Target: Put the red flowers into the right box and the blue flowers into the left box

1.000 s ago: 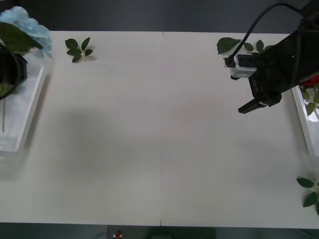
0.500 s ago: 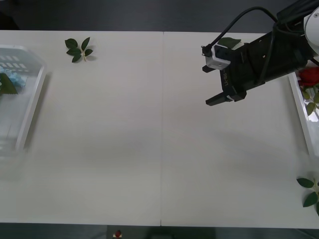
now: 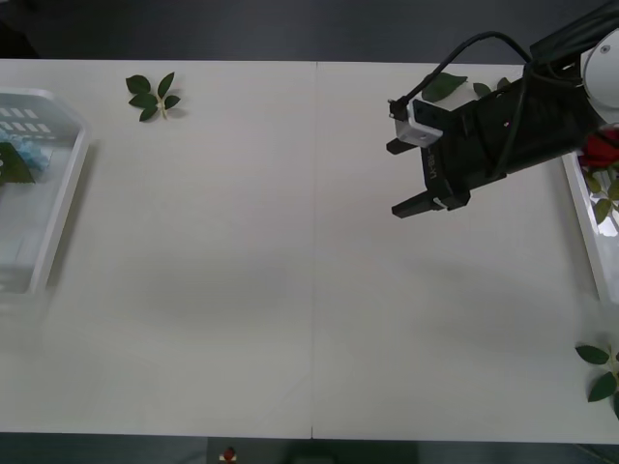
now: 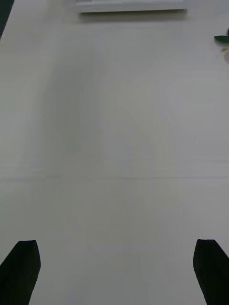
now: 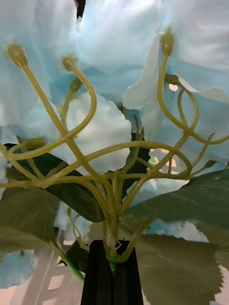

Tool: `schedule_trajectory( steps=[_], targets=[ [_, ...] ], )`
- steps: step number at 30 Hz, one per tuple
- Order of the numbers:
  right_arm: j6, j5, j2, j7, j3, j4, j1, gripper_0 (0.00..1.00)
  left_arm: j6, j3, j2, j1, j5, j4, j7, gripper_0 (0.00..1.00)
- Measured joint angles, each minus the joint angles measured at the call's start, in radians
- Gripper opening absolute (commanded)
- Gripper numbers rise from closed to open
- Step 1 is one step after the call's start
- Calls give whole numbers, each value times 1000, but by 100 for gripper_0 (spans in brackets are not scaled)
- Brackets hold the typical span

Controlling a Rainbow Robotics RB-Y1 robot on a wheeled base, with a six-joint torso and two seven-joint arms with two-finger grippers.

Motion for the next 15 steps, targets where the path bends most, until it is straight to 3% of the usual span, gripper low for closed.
schedule_trajectory(
  steps=[10, 15],
  targets=[
    [-37, -13, 0, 0, 74, 0, 0, 93, 0, 13, -77, 0, -12, 4, 0, 1],
    [-37, -13, 0, 0, 74, 0, 0, 93, 0, 13, -77, 0, 8, 6, 0, 31]
  ],
)
